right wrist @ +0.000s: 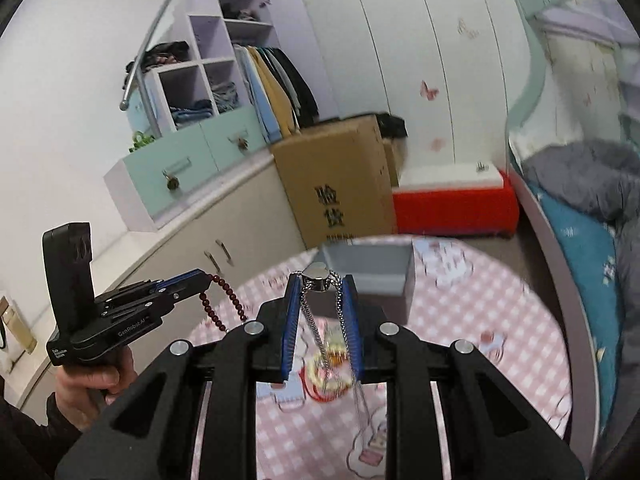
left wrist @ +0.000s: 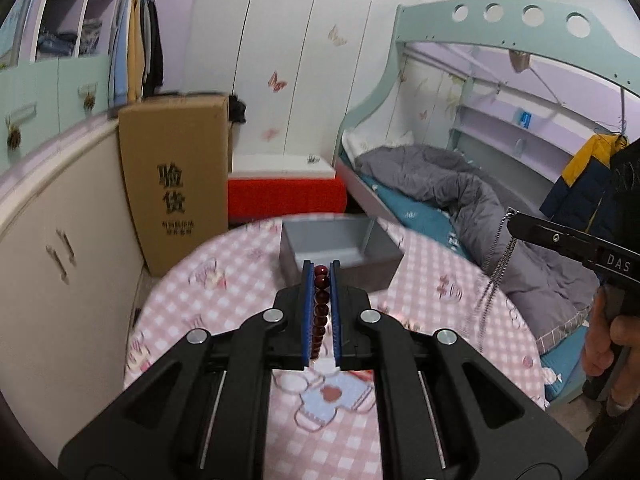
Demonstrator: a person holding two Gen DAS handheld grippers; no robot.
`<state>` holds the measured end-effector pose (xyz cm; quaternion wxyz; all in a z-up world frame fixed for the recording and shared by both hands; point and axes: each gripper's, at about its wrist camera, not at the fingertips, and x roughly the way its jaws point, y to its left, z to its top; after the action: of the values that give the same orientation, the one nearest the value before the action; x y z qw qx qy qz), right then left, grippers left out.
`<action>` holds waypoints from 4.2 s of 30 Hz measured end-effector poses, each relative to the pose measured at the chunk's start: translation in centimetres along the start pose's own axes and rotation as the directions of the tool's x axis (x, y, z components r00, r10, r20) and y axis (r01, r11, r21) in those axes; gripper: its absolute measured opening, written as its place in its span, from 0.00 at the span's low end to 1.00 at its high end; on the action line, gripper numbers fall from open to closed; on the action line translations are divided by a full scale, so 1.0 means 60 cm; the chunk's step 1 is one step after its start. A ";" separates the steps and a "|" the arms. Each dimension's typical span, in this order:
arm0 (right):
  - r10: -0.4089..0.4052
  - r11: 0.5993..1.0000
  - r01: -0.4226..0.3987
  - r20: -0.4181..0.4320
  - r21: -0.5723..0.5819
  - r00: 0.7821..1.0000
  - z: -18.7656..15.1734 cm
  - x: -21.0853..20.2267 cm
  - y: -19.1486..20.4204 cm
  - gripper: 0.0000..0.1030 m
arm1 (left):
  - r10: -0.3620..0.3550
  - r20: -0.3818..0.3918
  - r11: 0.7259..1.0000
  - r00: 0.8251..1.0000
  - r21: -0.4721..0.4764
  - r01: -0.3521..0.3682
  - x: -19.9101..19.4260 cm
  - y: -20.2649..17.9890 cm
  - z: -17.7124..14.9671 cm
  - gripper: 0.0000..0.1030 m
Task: Organize jewelry
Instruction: 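Lift the red bracelet with the left tool while the right tool lifts the chain toward the grey box, then open the left tool over the grey box while the right tool releases the chain inside, then move both tools back from the box to the jewelry pile, then grasp a pink charm with the left tool while the right tool grasps another pink charm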
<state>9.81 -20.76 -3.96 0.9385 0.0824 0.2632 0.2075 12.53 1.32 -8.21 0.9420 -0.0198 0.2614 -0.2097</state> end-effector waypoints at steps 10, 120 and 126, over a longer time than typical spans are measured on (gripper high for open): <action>0.014 0.998 -0.010 0.063 -0.063 0.998 0.120 0.030 0.020 0.19 | -0.086 0.023 0.995 0.996 0.051 0.085 0.030 -0.019 0.121 0.07; -0.345 0.938 0.327 -0.395 -0.116 0.851 -0.183 0.216 -0.063 0.24 | 0.160 -0.364 0.982 0.918 -0.033 -0.185 0.264 0.045 -0.110 0.14; -0.285 0.956 0.287 -0.397 -0.054 0.873 -0.187 0.190 -0.075 0.10 | 0.107 -0.353 0.987 0.930 -0.079 -0.143 0.227 0.050 -0.124 0.13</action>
<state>14.27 -19.38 -19.92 0.8848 0.0014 0.4594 0.0780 20.53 -0.96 -21.66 0.8901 -0.0144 0.4349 -0.1356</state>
